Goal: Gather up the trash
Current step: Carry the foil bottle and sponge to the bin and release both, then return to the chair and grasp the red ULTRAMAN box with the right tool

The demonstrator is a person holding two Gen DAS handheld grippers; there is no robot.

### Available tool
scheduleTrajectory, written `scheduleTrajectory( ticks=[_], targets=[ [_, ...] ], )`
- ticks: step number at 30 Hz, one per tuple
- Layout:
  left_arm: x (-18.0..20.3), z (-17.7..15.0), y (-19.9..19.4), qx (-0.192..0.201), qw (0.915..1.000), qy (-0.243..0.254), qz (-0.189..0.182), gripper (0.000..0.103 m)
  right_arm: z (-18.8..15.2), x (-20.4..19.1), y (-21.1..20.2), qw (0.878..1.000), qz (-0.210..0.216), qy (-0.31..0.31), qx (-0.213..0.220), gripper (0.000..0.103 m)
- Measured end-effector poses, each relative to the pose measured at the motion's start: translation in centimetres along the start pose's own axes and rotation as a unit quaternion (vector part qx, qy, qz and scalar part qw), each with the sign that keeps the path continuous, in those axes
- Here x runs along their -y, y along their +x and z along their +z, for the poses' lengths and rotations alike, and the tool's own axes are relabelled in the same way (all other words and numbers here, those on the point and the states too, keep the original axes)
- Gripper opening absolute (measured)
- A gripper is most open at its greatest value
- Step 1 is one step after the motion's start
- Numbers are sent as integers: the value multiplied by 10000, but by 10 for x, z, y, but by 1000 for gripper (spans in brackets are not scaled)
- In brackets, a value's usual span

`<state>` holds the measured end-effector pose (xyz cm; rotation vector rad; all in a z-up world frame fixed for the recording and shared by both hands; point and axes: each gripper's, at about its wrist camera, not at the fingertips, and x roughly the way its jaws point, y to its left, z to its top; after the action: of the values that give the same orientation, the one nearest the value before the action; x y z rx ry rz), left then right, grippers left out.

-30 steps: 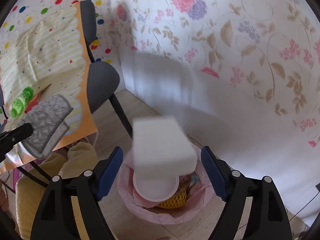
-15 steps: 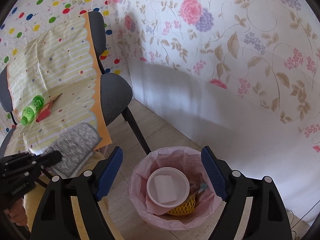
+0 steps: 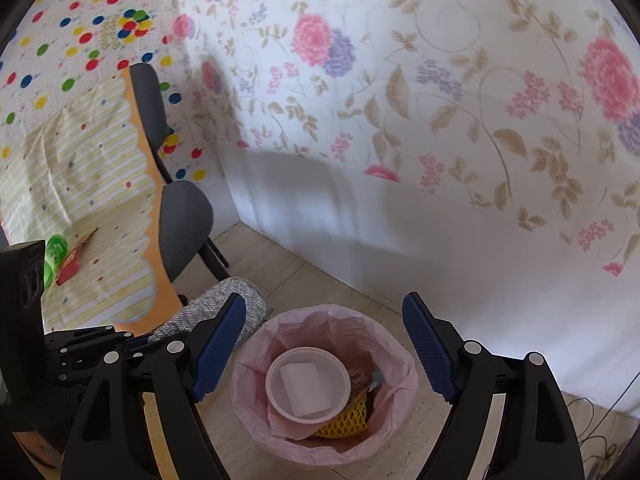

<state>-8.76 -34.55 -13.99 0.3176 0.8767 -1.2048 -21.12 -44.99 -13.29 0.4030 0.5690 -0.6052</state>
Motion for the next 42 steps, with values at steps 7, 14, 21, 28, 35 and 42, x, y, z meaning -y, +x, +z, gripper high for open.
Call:
scheduleTrajectory(
  ticks=[7, 14, 21, 28, 35, 42],
  targets=[
    [-8, -1, 9, -47, 9999, -66, 97, 39, -4, 8, 4, 9999, -25, 90, -63, 81],
    [-38, -20, -36, 332, 9962, -367, 719, 39, -1, -14, 7, 9999, 143, -15, -51, 81],
    [-75, -46, -96, 612, 9855, -713, 1413, 39, 6, -66, 2, 9975, 610, -367, -46, 81],
    [-126, -67, -161, 889, 9656, -1318, 2059, 39, 15, -144, 7, 9870, 1290, -942, -169, 81],
    [-181, -86, -220, 1020, 9323, -1966, 2859, 43, 27, -234, 21, 9680, 1949, -1559, -256, 81],
    [-235, -105, -270, 1175, 8949, -2523, 3489, 53, 37, -316, 50, 9470, 2411, -2090, -382, 80]
  ],
)
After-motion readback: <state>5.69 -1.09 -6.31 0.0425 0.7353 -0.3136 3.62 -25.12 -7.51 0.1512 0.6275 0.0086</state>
